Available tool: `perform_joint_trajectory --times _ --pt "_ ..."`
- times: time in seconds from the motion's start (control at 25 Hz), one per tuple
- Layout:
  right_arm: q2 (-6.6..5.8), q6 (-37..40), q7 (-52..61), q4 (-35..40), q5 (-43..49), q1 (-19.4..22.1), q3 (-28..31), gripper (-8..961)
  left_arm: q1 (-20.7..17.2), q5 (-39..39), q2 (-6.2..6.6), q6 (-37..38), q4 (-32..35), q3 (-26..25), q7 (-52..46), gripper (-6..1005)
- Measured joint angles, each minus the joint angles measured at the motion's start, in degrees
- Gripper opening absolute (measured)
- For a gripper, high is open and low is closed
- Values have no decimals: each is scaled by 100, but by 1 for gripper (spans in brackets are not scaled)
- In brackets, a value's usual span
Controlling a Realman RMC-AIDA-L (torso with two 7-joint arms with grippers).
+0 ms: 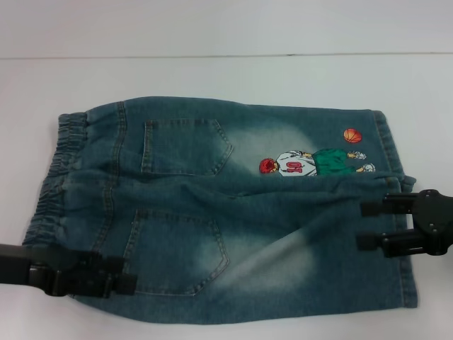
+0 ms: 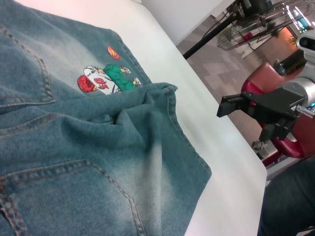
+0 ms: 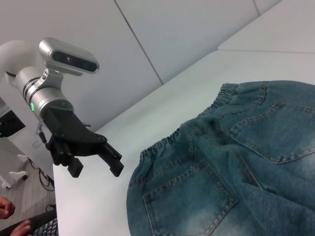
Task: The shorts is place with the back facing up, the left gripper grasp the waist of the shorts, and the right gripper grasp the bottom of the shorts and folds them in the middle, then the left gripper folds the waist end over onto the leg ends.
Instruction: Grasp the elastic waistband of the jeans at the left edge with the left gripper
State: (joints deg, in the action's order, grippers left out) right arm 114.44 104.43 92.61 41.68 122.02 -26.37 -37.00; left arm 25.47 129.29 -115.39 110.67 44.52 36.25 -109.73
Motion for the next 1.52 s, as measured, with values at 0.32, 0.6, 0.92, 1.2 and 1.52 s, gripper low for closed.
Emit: perform_joint_trajectory --times 0.32,0.6,0.92,1.2,1.52 --pt "8 -26 -4 -2 0 -8 0 884 2 -10 18 -2 21 -35 -22 844" --pt "21 -41 -14 -2 -2 -11 0 885 23 187 193 -3 352 -386 -518 843" --pt "32 -54 -25 -2 14 -35 0 882 342 1516 498 -314 756 -1073 -1761 843" --pt "50 -64 -25 -2 64 -51 0 884 623 2220 523 -960 521 -1062 -2638 843" --pt "52 -131 -30 -2 115 -98 -14 883 737 2441 535 -1448 237 -1056 -2894 842"
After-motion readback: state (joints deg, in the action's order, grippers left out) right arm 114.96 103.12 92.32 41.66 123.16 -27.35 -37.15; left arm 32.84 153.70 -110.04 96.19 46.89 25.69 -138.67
